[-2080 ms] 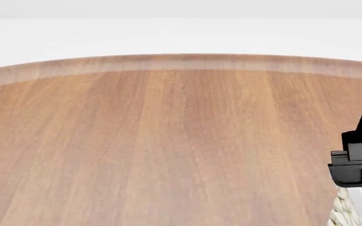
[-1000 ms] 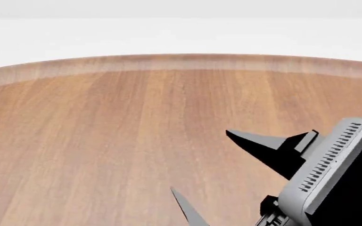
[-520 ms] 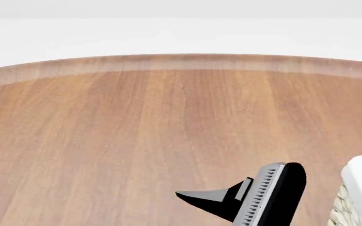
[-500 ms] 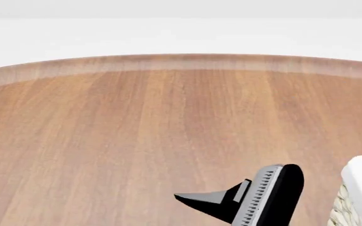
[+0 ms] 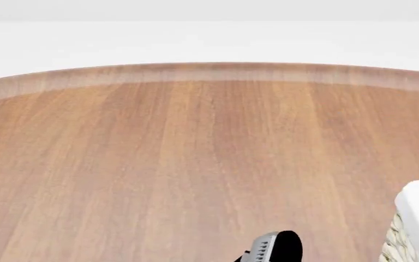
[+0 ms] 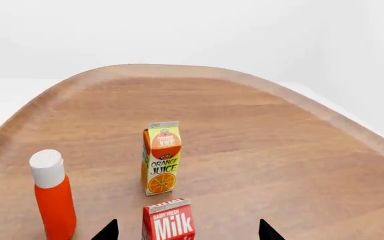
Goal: Pick the milk and place it in the basket.
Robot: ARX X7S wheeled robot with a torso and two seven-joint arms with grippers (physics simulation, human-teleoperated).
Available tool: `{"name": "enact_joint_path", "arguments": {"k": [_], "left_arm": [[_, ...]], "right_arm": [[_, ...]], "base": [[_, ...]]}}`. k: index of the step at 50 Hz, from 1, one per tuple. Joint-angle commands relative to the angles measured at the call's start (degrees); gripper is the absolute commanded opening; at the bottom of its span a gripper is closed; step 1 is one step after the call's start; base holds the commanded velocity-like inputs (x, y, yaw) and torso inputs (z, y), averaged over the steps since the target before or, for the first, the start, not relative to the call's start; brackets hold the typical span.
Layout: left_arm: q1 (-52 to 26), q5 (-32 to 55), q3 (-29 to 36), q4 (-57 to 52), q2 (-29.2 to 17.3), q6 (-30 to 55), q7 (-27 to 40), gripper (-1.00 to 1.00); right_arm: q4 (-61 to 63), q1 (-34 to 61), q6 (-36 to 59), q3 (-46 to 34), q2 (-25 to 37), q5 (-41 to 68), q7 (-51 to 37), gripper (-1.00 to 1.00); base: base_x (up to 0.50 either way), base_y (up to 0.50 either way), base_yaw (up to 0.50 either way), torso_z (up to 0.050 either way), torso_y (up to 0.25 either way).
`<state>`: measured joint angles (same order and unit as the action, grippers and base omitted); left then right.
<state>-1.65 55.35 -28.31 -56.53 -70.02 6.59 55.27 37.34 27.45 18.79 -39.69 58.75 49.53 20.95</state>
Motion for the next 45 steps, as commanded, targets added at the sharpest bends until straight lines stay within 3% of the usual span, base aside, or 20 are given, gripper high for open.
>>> {"name": "enact_joint_path", "arguments": {"k": [1,27,45], "left_arm": [[0.26,-0.8,-1.78,0.36,1.28,-0.52,-1.23,1.0],[0.73,-1.3,-1.45,0.31,1.73,-0.76,-1.46,1.0],[-0.38,-1.87,0.77,0.55,1.09,-1.39,-0.8,1.0]], "right_arm": [[-0.87,0.32,1.07,-0.35,-2.47,-2.62,2.29,1.0],[-13.77,4.41,4.02,-6.26,-13.63,-9.44,5.48,1.0],[-18.6,4.95,3.01,-9.4,-18.12,-12.45,7.8,1.0]], "base": [[0.0,0.0,0.0,0.0,0.0],[0.0,0.0,0.0,0.0,0.0],[0.0,0.0,0.0,0.0,0.0]]}}
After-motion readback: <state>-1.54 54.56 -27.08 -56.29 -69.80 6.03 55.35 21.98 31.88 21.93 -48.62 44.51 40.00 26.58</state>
